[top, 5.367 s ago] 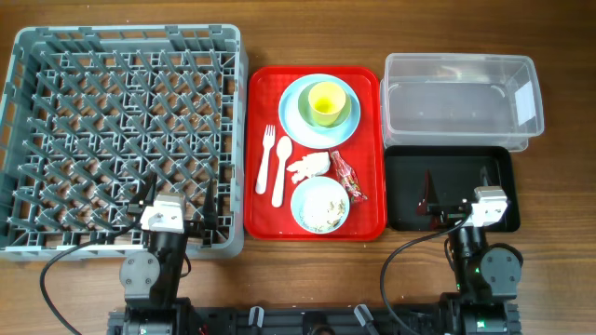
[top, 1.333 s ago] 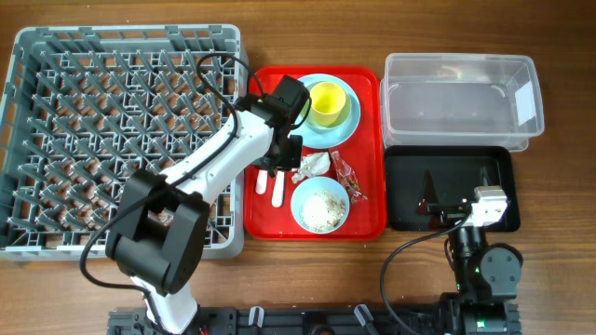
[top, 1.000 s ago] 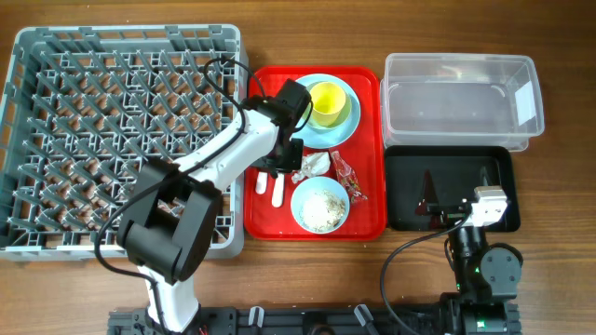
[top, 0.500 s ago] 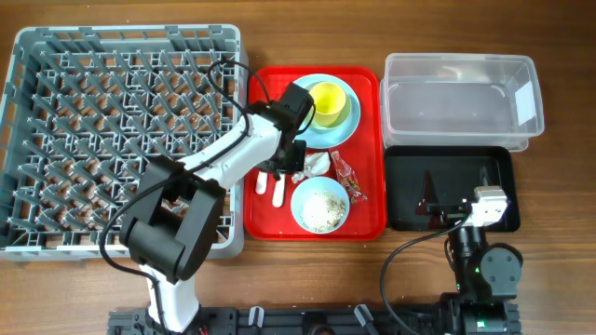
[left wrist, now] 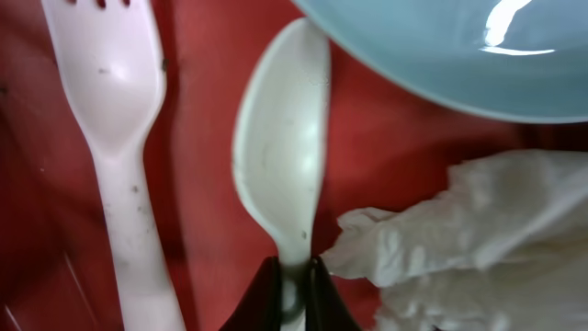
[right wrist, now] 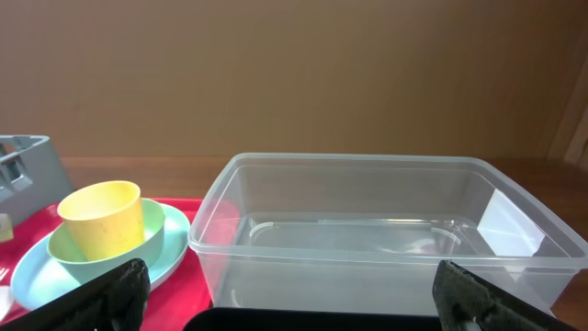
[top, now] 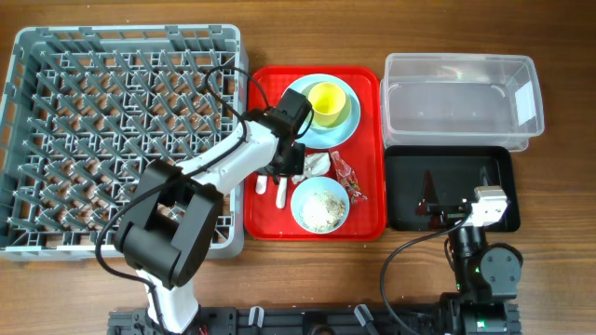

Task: Sort waste into correct bins and load items into the dishwasher rack
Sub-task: 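Lift the white spoon with the left gripper and insert it upright into the rack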

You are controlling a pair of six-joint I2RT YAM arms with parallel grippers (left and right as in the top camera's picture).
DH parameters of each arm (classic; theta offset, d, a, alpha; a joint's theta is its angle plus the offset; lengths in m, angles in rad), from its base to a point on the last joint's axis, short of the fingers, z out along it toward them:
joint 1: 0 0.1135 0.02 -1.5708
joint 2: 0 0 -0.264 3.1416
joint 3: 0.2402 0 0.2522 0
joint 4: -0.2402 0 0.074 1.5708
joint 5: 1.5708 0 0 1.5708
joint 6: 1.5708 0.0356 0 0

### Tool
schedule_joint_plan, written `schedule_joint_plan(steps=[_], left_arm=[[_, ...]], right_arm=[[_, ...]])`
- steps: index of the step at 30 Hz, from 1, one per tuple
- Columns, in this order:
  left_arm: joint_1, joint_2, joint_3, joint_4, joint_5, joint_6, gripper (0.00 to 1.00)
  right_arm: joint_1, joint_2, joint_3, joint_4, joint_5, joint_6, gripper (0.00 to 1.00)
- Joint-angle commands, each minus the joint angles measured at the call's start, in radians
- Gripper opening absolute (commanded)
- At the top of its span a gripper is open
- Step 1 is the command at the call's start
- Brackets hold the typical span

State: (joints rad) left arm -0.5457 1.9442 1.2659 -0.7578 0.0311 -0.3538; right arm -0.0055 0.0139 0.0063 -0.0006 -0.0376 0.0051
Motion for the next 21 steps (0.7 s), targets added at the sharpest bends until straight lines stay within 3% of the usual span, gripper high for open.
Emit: schedule_joint_plan(steps=[1, 4, 13, 18, 21], left_arm=[[-0.001, -0.01, 0.026, -0.026, -0.018, -0.002, 0.04], [-0.001, -0.085, 0.072, -0.074, -0.069, -0.002, 0.04], [0.015, -0.381, 0.079, -0.164, -0.397, 0.01, 0.04], [0.129, -0.426, 0.079, -0.198, -0.397, 0.009, 0.04], [0.217, -0.401, 0.077, -0.198, -0.286, 0.01, 0.04]], right_arm=[[0.004, 0.002, -0.001, 0.003, -0.009, -0.004, 1.0], [0.004, 0.002, -0.001, 0.003, -0.009, -0.004, 1.0], [0.004, 0.002, -0.001, 0.003, -0.009, -0.004, 1.0], [0.004, 0.002, -0.001, 0.003, -0.009, -0.004, 1.0], [0.004, 0.002, -0.001, 0.003, -0.009, -0.004, 1.0]])
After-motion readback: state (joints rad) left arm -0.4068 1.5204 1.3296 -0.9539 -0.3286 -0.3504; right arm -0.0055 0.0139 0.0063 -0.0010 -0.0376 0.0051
